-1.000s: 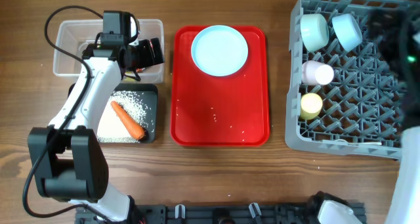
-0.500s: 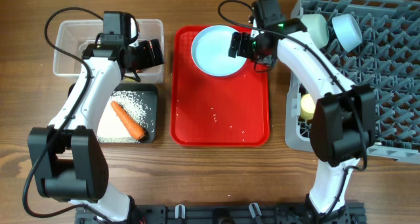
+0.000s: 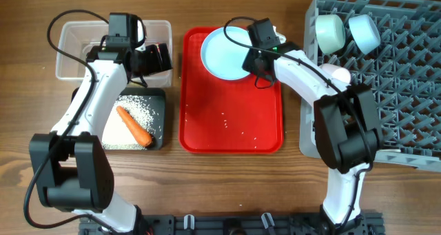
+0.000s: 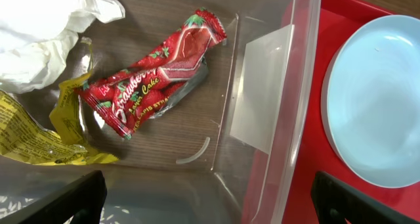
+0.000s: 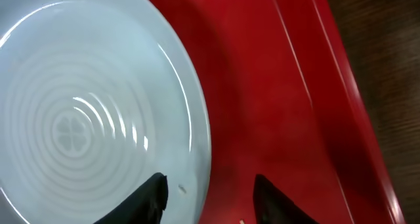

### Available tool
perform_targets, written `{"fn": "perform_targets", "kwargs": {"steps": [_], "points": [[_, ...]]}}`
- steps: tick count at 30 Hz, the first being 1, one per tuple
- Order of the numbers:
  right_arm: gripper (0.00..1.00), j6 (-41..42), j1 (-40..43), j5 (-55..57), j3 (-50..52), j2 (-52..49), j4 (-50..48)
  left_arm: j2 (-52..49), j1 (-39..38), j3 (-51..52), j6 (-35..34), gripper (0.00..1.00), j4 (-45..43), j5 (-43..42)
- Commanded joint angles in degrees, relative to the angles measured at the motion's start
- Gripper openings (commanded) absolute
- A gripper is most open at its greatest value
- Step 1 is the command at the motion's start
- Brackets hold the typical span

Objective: Sort waste into correct bins and load items into the dishwasher rack
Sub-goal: 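Grasp the edge of the light-blue plate with the right gripper, then carry the light-blue plate to the dish rack and lower it in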

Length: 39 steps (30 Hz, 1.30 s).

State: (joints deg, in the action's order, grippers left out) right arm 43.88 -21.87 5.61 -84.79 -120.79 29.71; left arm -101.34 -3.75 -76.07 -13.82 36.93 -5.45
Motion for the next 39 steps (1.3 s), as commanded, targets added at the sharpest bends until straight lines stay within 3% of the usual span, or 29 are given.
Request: {"fn": "perform_targets", "kwargs": {"steps": [1,8,11,16,22,26,32,34,35,39], "points": [[0.26,-0.4,0.0,-0.8,0.2,-2.8,-0.9,0.1,0.0,0.2,-0.3,1.0,0.0,-0.5],[0.04,-0.5,-0.1,-0.9,0.2,-2.9,-1.0,0.1,0.0,0.2,-0.3,1.0,0.0,-0.5],[0.04,-2.1,-0.1,-1.2,0.1,-2.9,-1.6,0.1,0.0,0.2,-0.3,1.0,0.0,-0.5],[0.04,-13.1,2.5,-2.6,-1.1,4.0,1.8,0.1,0.0,0.2,-0.3,1.0,0.0,-0.5],[0.04,-26.0,6.5,11.0,-1.1,22.0,4.6,0.1,0.0,0.2,-0.3,1.0,0.0,-0.5],[0.04,-30.0,6.5,30.8,-1.1,33.3,9.3,0.1,0.0,0.2,-0.3,1.0,0.0,-0.5],[0.04,-32.9,6.5,61.0,-1.1,40.4,20.2,0.1,0.0,0.2,-0.3,1.0,0.0,-0.5],[0.07,-47.4,7.1,62.0,-0.9,40.4,20.5,0.1,0.0,0.2,-0.3,1.0,0.0,-0.5],[0.1,-50.6,7.6,61.9,-0.8,40.4,20.6,0.1,0.0,0.2,-0.3,1.0,0.0,-0.5],[0.12,-51.0,13.4,58.1,-0.6,40.4,20.7,0.1,0.0,0.2,-0.3,1.0,0.0,-0.5]]}}
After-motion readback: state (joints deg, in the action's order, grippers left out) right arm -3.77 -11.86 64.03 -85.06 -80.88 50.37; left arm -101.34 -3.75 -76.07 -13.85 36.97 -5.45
